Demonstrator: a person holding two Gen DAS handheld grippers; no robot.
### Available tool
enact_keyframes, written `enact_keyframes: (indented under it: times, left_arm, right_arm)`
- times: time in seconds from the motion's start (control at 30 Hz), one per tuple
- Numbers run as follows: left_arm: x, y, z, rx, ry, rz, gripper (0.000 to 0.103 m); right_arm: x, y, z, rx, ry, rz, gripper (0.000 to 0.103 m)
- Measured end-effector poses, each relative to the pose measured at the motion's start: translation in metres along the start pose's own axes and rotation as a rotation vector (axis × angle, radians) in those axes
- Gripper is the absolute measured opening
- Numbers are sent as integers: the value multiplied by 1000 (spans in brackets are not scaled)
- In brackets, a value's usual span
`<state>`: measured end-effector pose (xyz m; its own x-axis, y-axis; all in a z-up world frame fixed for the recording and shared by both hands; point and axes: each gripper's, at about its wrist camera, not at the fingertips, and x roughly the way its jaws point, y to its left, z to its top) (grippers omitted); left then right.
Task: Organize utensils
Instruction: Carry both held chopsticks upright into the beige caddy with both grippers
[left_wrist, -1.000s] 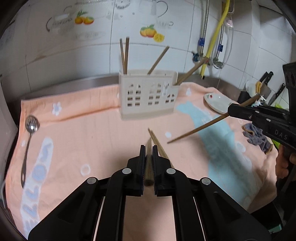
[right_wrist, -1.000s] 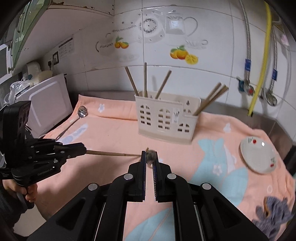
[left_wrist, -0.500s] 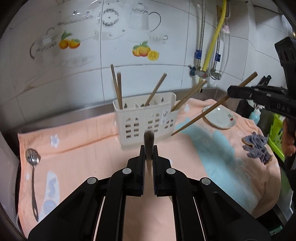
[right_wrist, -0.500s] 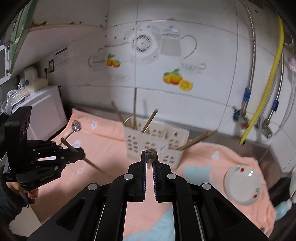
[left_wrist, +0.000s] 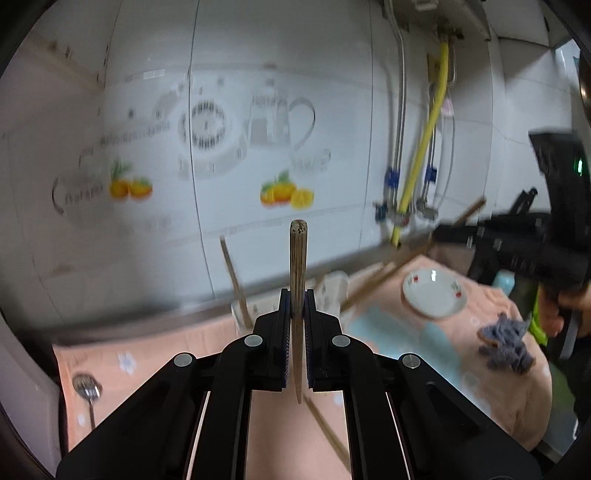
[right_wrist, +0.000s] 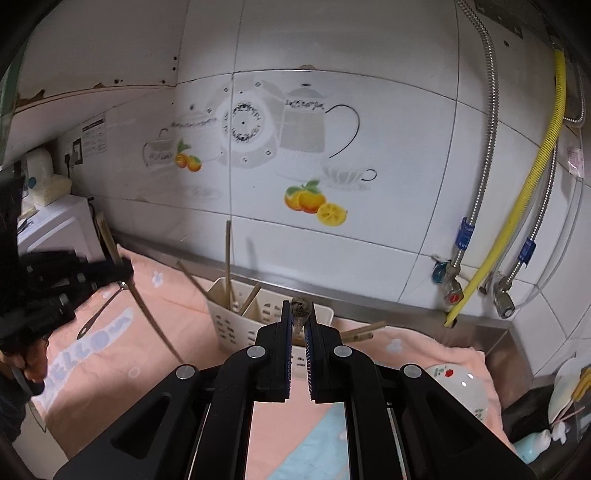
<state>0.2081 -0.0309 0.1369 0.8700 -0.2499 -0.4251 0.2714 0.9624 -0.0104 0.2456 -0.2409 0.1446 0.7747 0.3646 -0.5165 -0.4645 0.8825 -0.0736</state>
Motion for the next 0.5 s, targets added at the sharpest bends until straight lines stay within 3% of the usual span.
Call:
enact_keyframes:
  times: [0.23,0.5]
  left_arm:
    - [10,3,54,35,-101,76,6]
    - [53,20,67,6,-103,133,6]
  right_arm:
    - [19,-11,14,24,17,-7,6]
    - [52,-13,15,26,64,11,6]
